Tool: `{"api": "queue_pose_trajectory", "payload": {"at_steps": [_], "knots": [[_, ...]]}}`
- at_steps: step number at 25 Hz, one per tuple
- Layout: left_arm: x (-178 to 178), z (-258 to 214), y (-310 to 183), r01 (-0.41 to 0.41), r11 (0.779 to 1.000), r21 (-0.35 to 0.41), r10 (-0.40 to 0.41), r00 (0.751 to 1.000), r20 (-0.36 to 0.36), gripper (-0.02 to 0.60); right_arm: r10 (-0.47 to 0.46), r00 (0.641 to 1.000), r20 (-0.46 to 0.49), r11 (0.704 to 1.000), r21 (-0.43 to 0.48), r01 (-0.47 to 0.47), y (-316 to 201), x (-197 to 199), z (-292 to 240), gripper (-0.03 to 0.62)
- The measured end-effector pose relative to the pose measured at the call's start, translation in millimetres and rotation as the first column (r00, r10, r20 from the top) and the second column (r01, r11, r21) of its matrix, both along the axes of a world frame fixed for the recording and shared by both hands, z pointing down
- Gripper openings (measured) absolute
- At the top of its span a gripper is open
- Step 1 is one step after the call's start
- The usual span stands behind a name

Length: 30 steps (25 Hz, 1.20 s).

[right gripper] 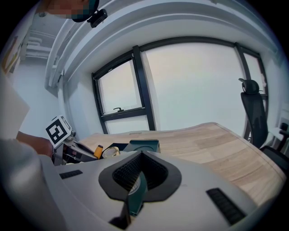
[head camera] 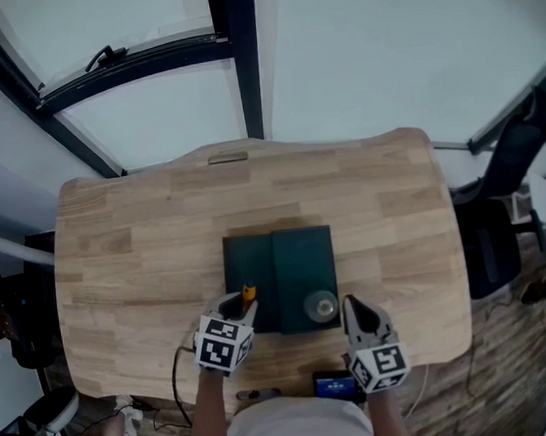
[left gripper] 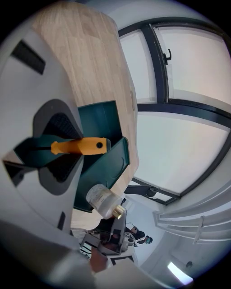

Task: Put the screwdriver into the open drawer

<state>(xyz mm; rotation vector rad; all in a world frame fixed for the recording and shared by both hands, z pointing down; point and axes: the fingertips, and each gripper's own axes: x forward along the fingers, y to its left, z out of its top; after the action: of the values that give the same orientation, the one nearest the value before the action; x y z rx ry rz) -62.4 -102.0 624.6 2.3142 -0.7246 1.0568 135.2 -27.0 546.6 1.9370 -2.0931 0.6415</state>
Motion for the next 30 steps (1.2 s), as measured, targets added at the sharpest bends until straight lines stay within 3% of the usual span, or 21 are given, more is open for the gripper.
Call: {"api": "queue_pose_trajectory", "payload": {"at_steps": [16, 30], "knots": [[12.4, 14.2, -4.7, -0.019, 0.995, -0.098, 0.024, 0.999, 0.046, 0.104, 0.009, 1.000, 0.005, 1.000, -0.026, -0.009, -9.2, 9.1, 12.2, -0.003], [14.3, 22.1, -5.0, 0.011, 0.984, -0.177, 0.004, 0.997, 0.082, 0.104, 0.005, 1.000, 0.007, 0.998, -0.059, -0.005, -12.4, 11.7, 22.8, -0.003]]}}
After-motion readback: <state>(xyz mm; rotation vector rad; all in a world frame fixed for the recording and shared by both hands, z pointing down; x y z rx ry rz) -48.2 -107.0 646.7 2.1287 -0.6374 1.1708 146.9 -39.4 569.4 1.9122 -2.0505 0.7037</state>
